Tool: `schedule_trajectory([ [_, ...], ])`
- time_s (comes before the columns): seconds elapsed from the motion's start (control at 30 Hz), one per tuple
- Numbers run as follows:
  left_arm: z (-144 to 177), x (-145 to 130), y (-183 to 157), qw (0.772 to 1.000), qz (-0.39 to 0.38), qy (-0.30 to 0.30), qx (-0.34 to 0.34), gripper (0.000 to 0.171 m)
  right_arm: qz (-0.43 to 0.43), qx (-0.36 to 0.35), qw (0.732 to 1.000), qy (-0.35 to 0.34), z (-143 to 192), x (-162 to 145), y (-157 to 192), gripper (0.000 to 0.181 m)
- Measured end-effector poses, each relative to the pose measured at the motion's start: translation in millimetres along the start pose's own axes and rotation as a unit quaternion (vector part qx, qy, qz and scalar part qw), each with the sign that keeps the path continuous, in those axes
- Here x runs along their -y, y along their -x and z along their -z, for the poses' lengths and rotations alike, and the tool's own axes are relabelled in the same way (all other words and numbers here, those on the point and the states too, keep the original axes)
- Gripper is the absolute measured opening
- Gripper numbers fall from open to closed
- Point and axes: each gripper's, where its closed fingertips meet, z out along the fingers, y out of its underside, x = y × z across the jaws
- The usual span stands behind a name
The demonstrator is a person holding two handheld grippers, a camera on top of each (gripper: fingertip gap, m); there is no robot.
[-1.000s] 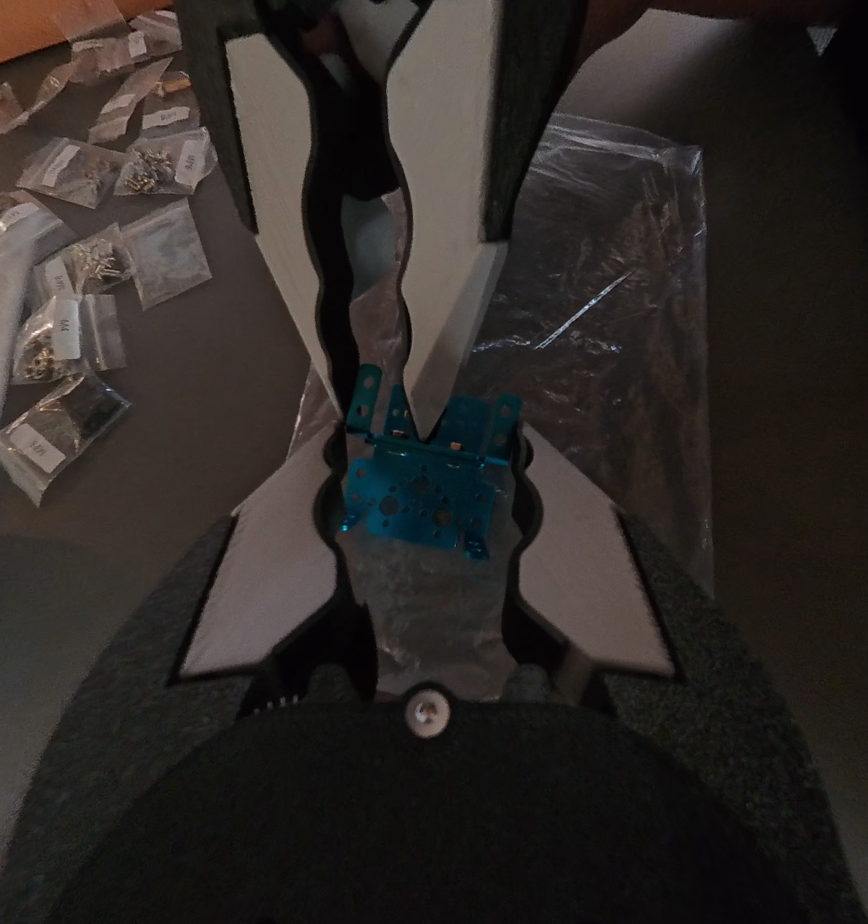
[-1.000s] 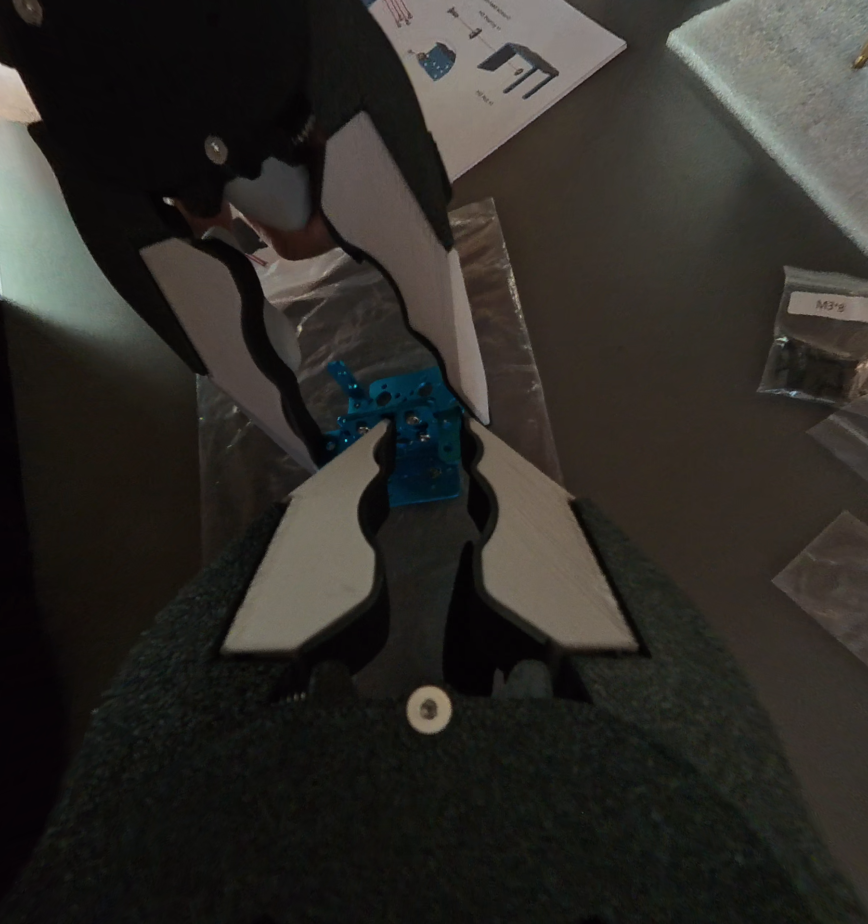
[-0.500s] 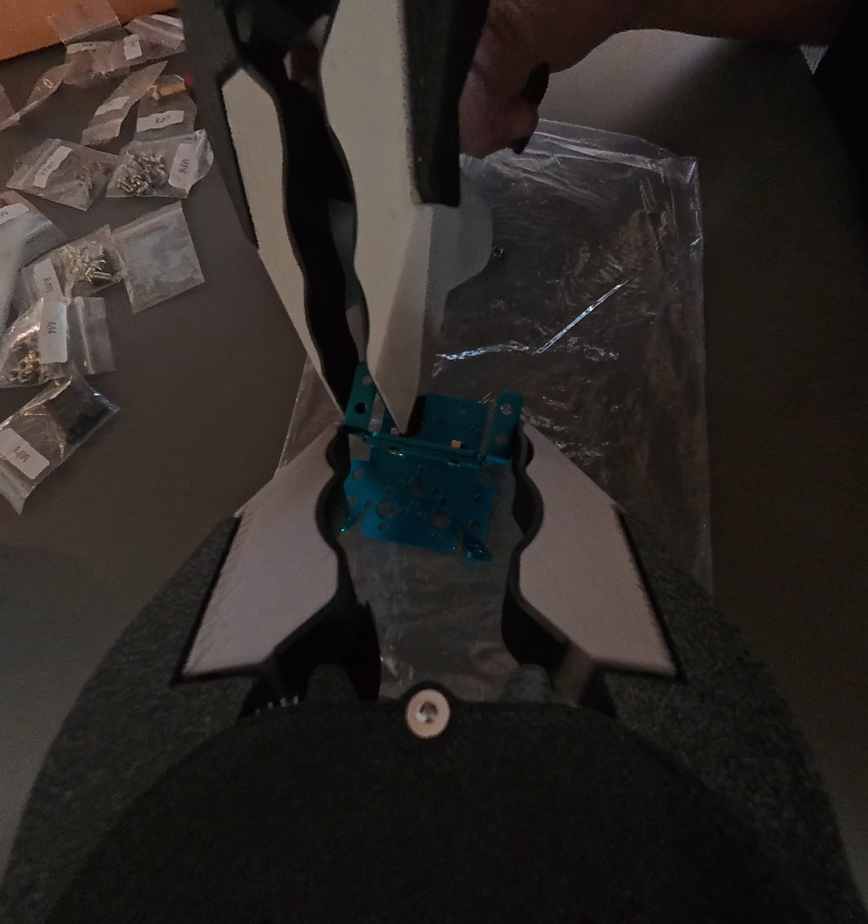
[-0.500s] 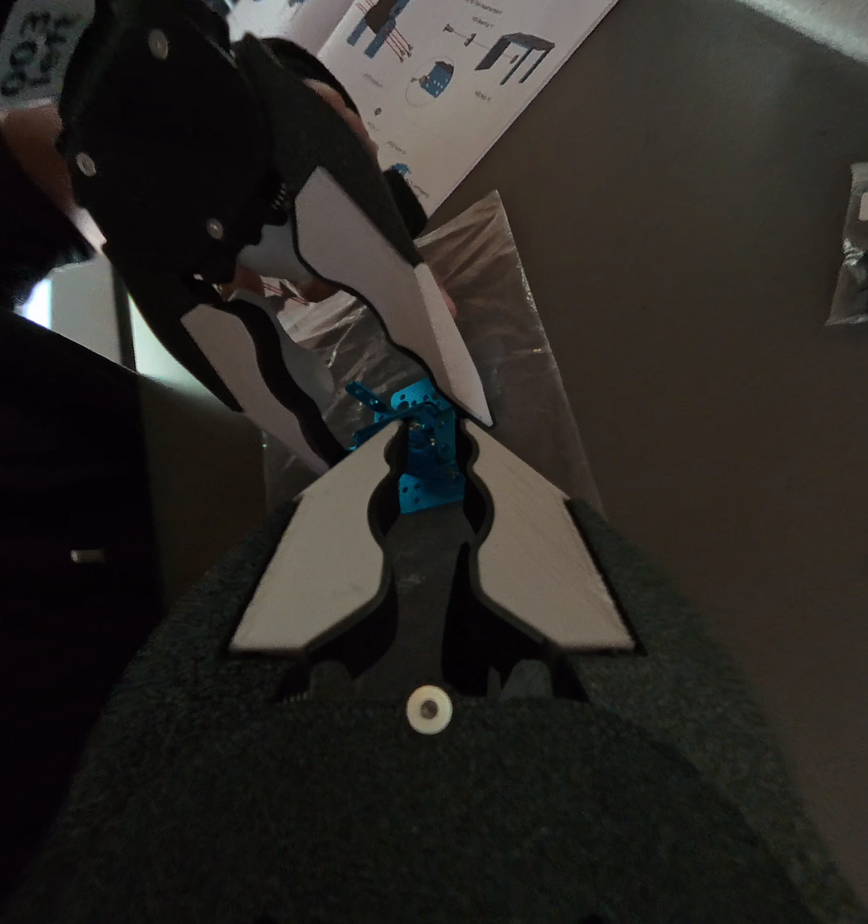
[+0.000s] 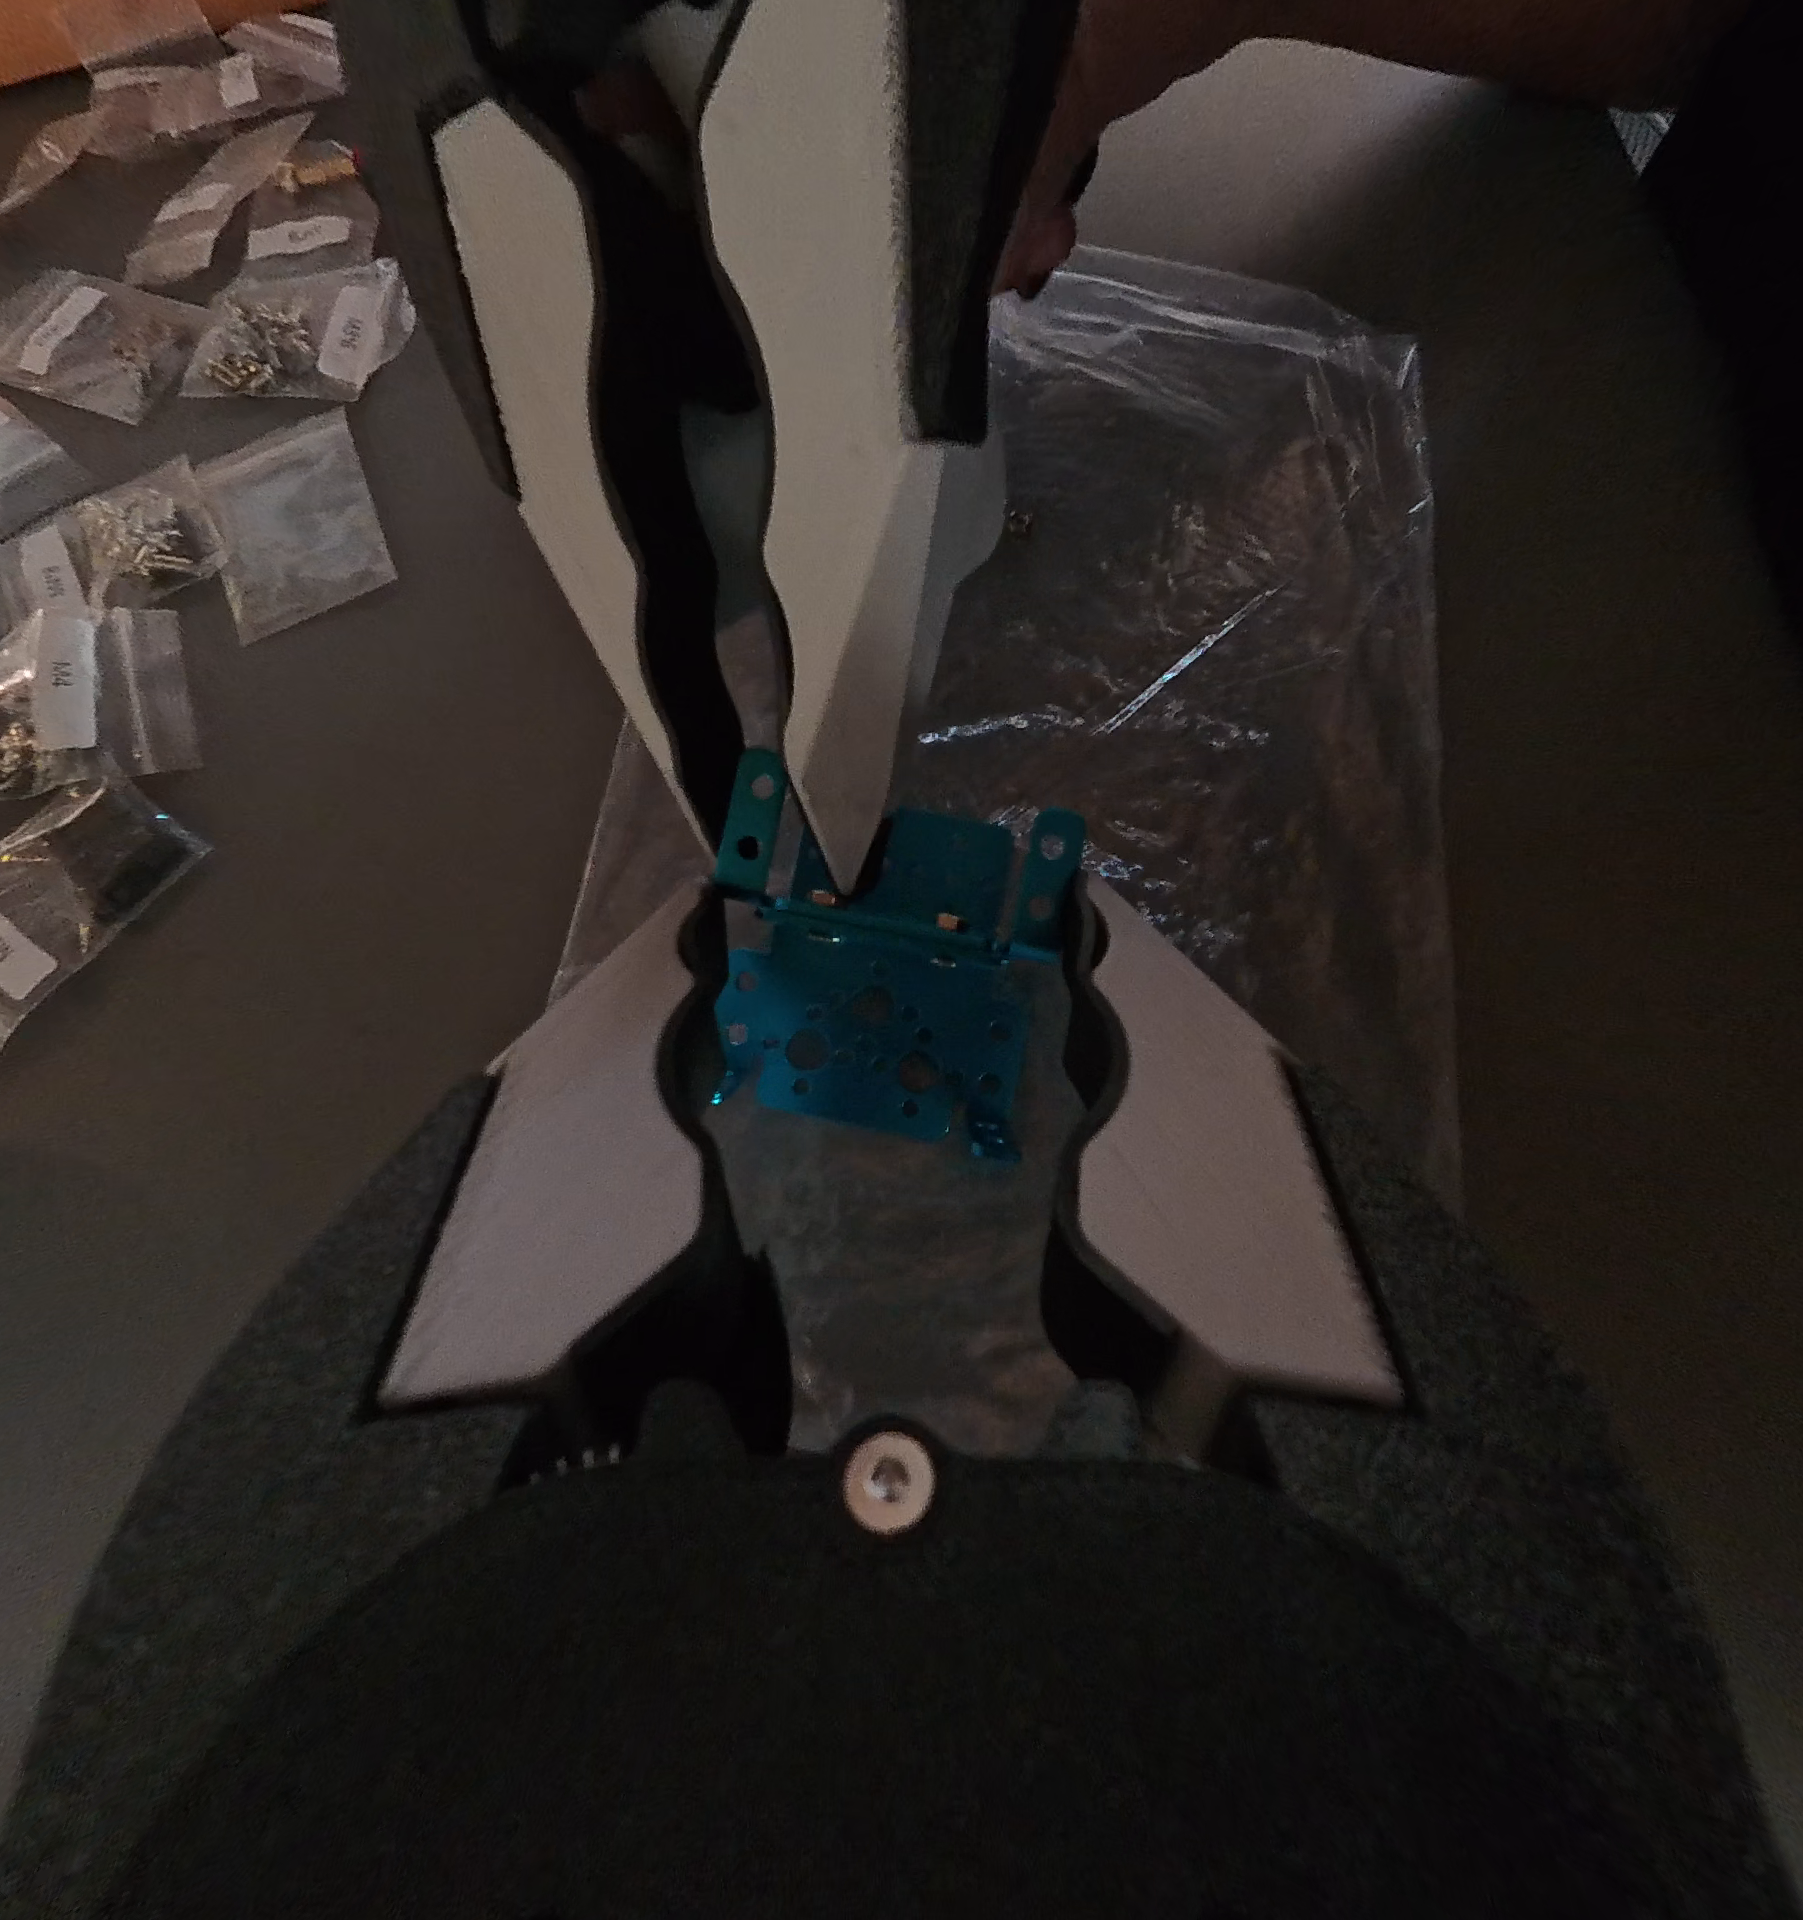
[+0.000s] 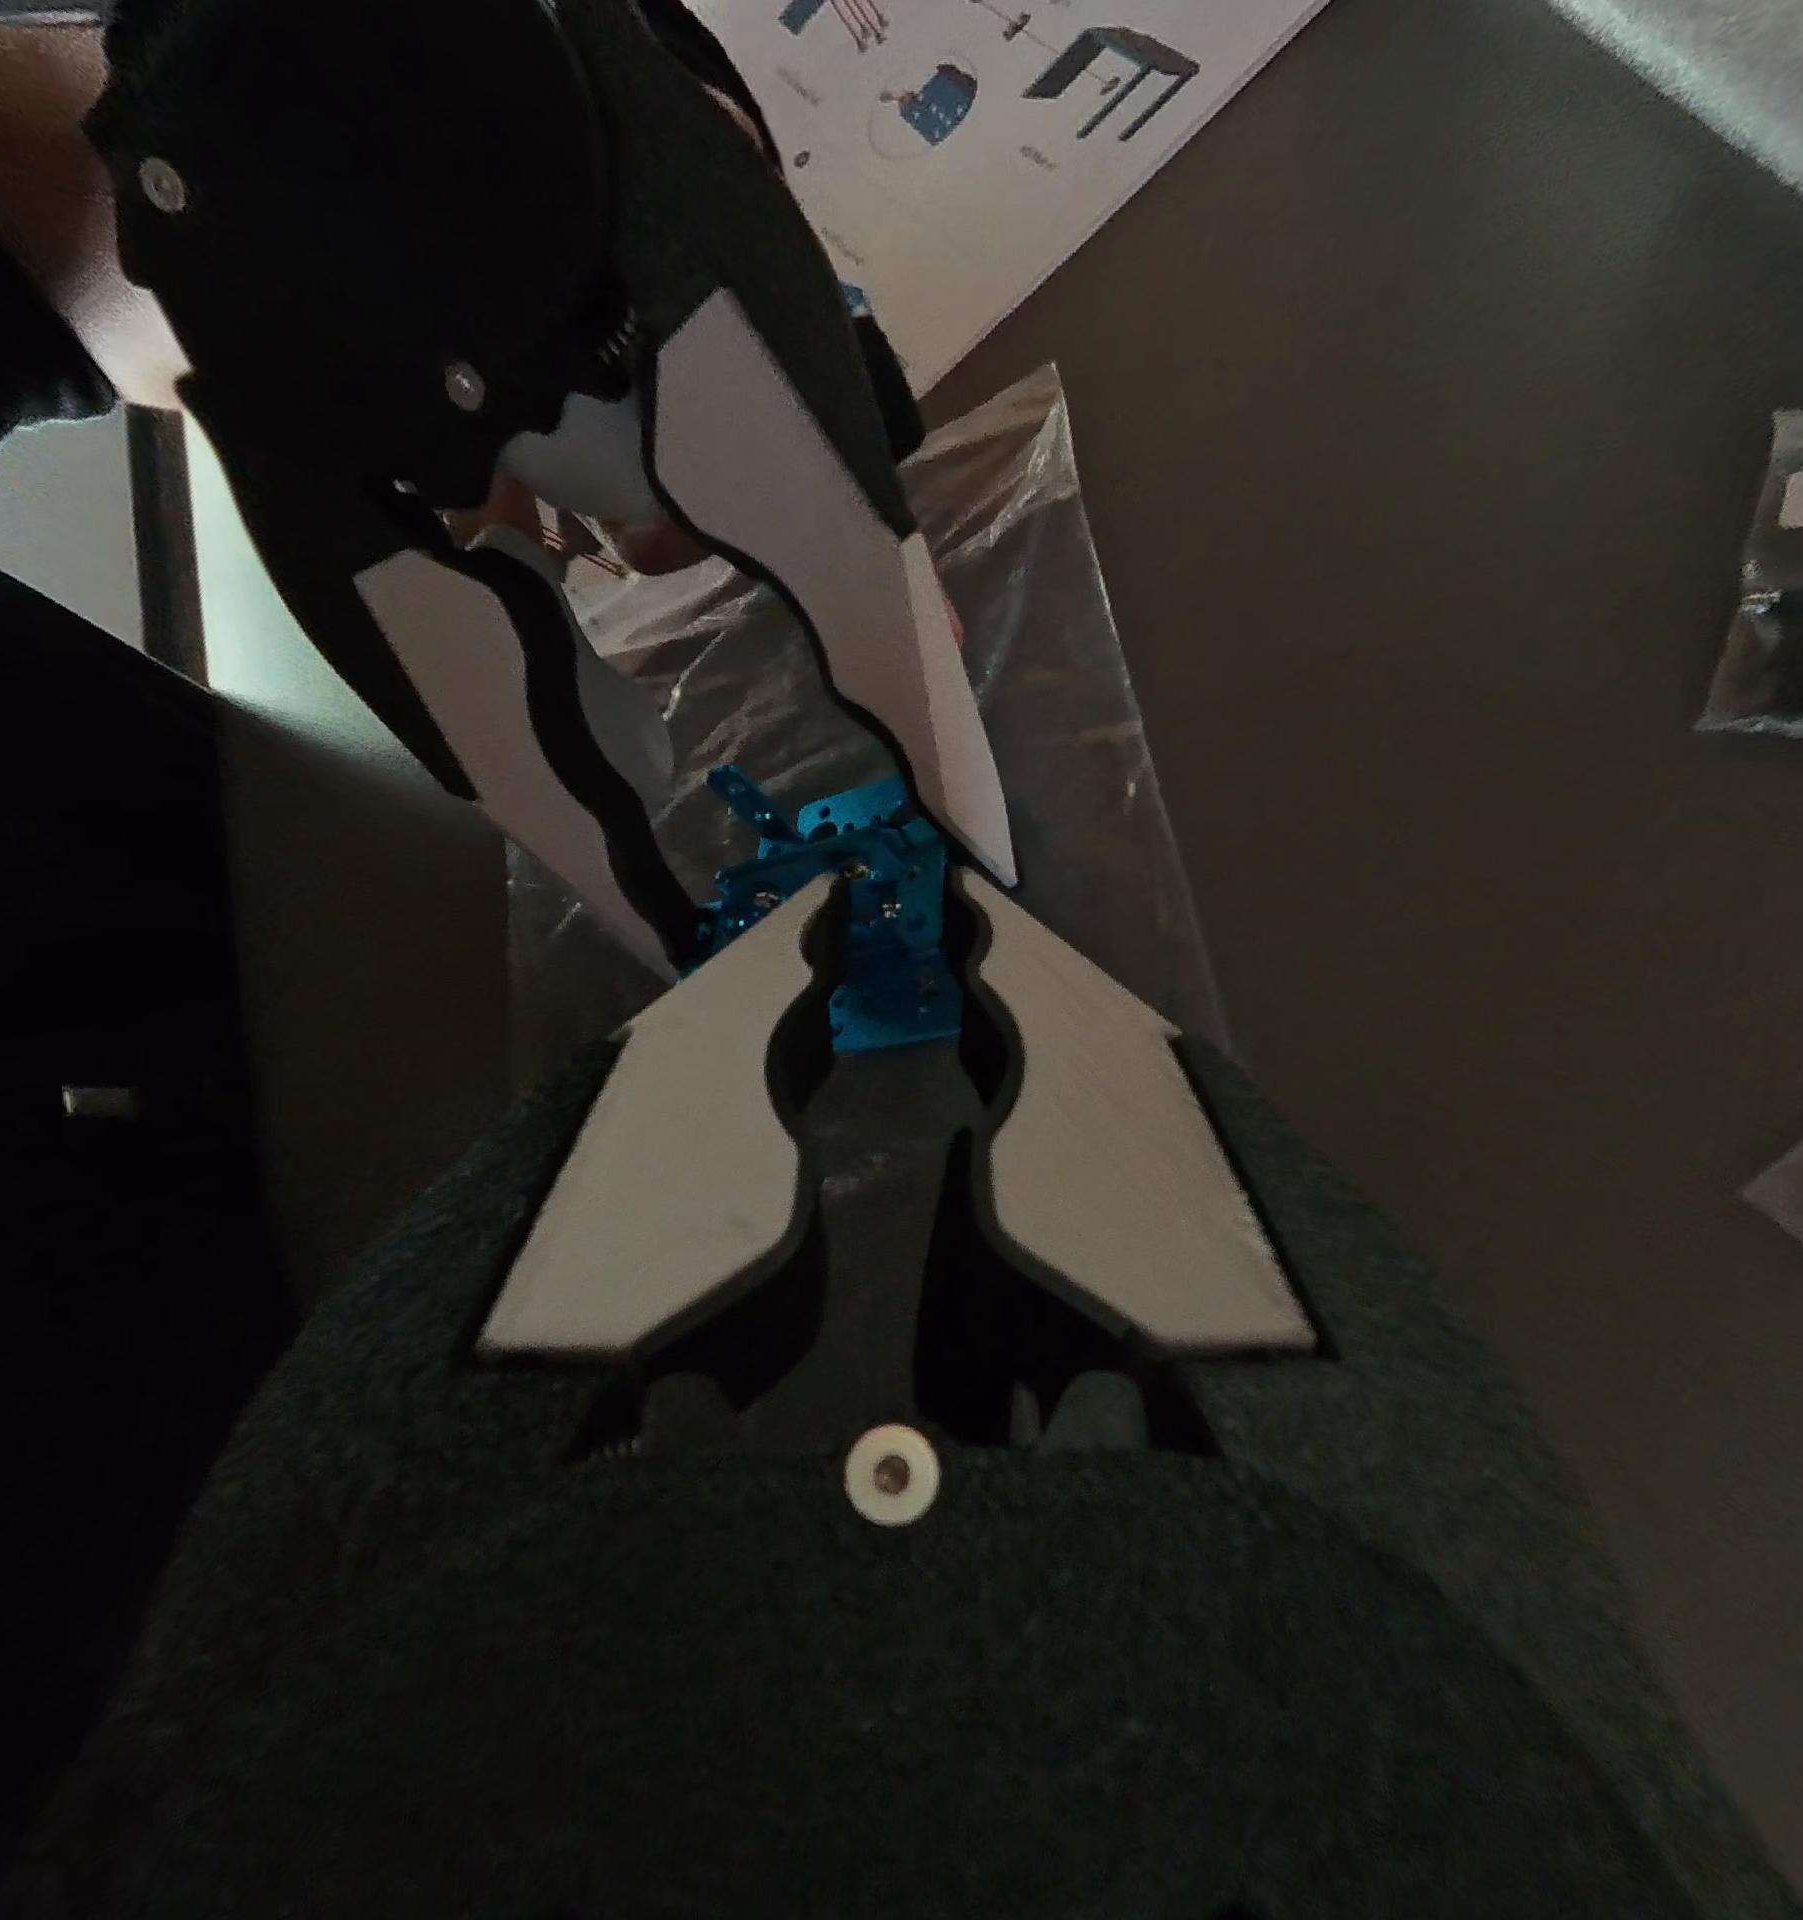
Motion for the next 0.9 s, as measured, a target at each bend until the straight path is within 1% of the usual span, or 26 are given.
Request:
schedule_trajectory([
  [0.13, -0.6, 0.5, 0.7, 1.0, 0.002, -0.003, 0.005, 0.065, -0.028, 0.019, 0.999, -0.005, 0.6, 0.8, -0.1, 0.016],
  [0.2, -1.0, 0.8, 0.5, 1.0, 0.003, -0.004, 0.004, 0.065, -0.028, 0.031, 0.999, -0.005, 1.3, 0.8, 2.6, 0.023],
  [0.3, -1.1, 0.8, 0.7, 1.0, 0.003, -0.004, 0.003, 0.065, -0.003, -0.005, 1.0, 0.007, 0.3, 0.2, -1.4, 0.018],
  [0.37, -0.9, 0.6, 0.9, 1.0, 0.002, -0.003, 0.004, 0.065, -0.007, -0.008, 1.0, 0.009, -0.1, 0.6, -1.5, 0.018],
  [0.57, -1.5, 1.0, 2.4, 1.0, -0.001, -0.003, 0.015, 0.065, -0.09, 0.048, 0.995, -0.021, 1.3, 4.6, -1.1, 0.014],
  [0.77, -1.8, 1.2, 2.4, 1.0, 0.001, -0.005, 0.015, 0.065, -0.106, 0.053, 0.993, -0.026, 1.6, 4.6, -1.4, 0.013],
  [0.83, -1.7, 1.2, 2.0, 1.0, -0.001, -0.006, 0.014, 0.065, -0.13, 0.071, 0.988, -0.038, 2.2, 5.2, -2.1, 0.009],
  [0.87, -1.8, 1.4, 1.0, 1.0, -0.003, -0.006, 0.012, 0.065, -0.133, 0.072, 0.988, -0.042, 2.0, 3.9, -3.7, 0.004],
  [0.9, -1.8, 1.2, -0.3, 1.0, -0.003, -0.006, 0.008, 0.065, -0.132, 0.077, 0.987, -0.042, 1.9, 3.1, -2.6, 0.005],
])
